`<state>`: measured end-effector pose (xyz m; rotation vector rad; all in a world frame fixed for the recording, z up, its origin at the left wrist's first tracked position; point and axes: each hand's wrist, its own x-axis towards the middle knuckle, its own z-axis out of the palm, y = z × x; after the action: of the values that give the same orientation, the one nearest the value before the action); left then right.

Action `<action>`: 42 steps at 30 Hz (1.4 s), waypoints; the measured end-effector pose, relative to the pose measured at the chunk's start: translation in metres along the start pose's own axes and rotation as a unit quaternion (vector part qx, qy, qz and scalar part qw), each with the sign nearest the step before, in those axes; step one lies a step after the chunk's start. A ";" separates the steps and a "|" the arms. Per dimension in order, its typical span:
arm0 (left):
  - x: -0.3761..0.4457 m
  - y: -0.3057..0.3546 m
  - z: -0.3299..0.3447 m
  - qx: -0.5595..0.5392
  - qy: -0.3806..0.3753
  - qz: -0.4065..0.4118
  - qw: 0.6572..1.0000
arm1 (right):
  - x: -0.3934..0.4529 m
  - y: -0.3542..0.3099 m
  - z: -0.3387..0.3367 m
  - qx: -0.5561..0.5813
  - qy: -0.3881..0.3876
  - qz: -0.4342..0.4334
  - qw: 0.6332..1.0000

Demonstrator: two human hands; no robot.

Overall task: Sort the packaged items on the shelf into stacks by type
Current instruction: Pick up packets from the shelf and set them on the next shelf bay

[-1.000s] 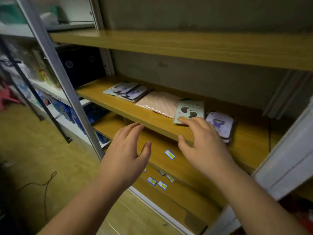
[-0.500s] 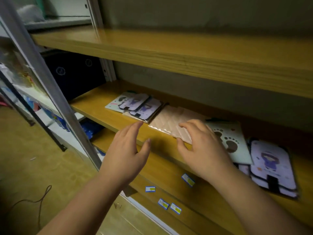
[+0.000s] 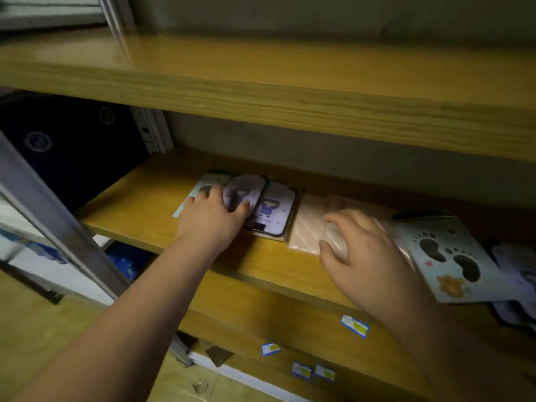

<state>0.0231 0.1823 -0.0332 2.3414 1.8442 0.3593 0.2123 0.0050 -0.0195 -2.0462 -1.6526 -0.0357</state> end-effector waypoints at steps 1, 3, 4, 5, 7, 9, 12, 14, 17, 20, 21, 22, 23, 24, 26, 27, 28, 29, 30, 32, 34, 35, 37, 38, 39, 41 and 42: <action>0.006 -0.003 0.002 0.029 -0.015 0.000 0.999 | 0.001 -0.004 0.003 -0.003 -0.001 0.004 1.000; 0.013 -0.007 0.005 0.043 -0.007 0.014 0.999 | 0.002 -0.012 0.007 -0.002 -0.002 0.015 1.000; 0.015 -0.008 0.005 0.026 0.001 0.022 0.999 | 0.003 -0.015 0.010 -0.001 0.001 0.021 1.000; 0.017 -0.010 0.005 0.003 0.004 0.025 1.000 | 0.004 -0.017 0.011 -0.002 0.005 0.025 1.000; 0.021 -0.013 0.000 -0.053 0.002 0.028 0.998 | 0.006 -0.021 0.015 -0.009 0.009 0.031 0.999; 0.024 -0.016 -0.006 -0.123 0.003 0.041 0.992 | 0.007 -0.024 0.018 -0.013 0.011 0.035 0.999; 0.025 -0.017 -0.012 -0.266 -0.014 0.042 0.963 | 0.006 -0.025 0.019 -0.011 0.020 0.049 0.999; 0.022 -0.013 -0.015 -0.406 -0.052 0.013 0.912 | 0.004 -0.023 0.018 -0.013 0.024 0.060 0.998; 0.013 -0.005 -0.017 -0.523 -0.094 -0.010 0.847 | 0.002 -0.018 0.014 -0.028 0.030 0.085 0.996; 0.001 0.008 -0.016 -0.583 -0.140 -0.006 0.801 | -0.002 -0.010 0.008 -0.041 0.036 0.112 0.992; -0.003 0.013 -0.015 -0.599 -0.153 -0.005 0.786 | -0.005 -0.006 0.006 -0.042 0.041 0.123 0.991; -0.007 0.018 -0.014 -0.610 -0.168 -0.002 0.775 | -0.007 0.000 0.003 -0.045 0.046 0.137 0.988; -0.011 0.023 -0.013 -0.617 -0.184 0.004 0.765 | -0.010 0.006 0.001 -0.053 0.046 0.157 0.985; -0.015 0.029 -0.011 -0.623 -0.202 0.011 0.756 | -0.014 0.013 -0.003 -0.064 0.046 0.181 0.980; -0.024 0.040 -0.010 -0.632 -0.231 0.025 0.739 | -0.022 0.031 -0.012 -0.087 0.059 0.230 0.968; -0.028 0.046 -0.009 -0.634 -0.240 0.030 0.735 | -0.025 0.041 -0.018 -0.104 0.071 0.251 0.960; -0.031 0.052 -0.007 -0.634 -0.247 0.032 0.732 | -0.029 0.051 -0.024 -0.128 0.077 0.268 0.952; -0.034 0.058 -0.006 -0.635 -0.252 0.033 0.729 | -0.033 0.062 -0.029 -0.156 0.071 0.285 0.943; -0.038 0.064 -0.005 -0.636 -0.256 0.033 0.727 | -0.037 0.072 -0.035 -0.181 0.055 0.305 0.933; -0.042 0.073 -0.002 -0.639 -0.264 0.033 0.722 | -0.045 0.088 -0.041 -0.220 0.005 0.346 0.912; -0.045 0.082 0.001 -0.640 -0.283 0.036 0.713 | -0.049 0.097 -0.042 -0.247 -0.021 0.361 0.899; -0.046 0.086 0.002 -0.641 -0.293 0.039 0.708 | -0.050 0.099 -0.042 -0.250 -0.021 0.363 0.897; -0.048 0.094 0.005 -0.644 -0.308 0.045 0.699 | -0.046 0.101 -0.047 -0.235 -0.016 0.377 0.896; -0.050 0.098 0.006 -0.646 -0.312 0.046 0.695 | -0.044 0.102 -0.050 -0.226 -0.022 0.387 0.894; -0.052 0.101 0.007 -0.647 -0.317 0.046 0.692 | -0.040 0.103 -0.055 -0.224 -0.034 0.397 0.889; -0.055 0.106 0.008 -0.651 -0.322 0.042 0.686 | -0.034 0.107 -0.067 -0.228 -0.058 0.414 0.879; -0.057 0.108 0.008 -0.652 -0.324 0.039 0.684 | -0.033 0.108 -0.072 -0.220 -0.062 0.417 0.880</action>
<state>0.1134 0.1016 -0.0188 1.2008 0.6311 0.5077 0.3238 -0.0678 -0.0064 -3.0059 -0.7222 0.0214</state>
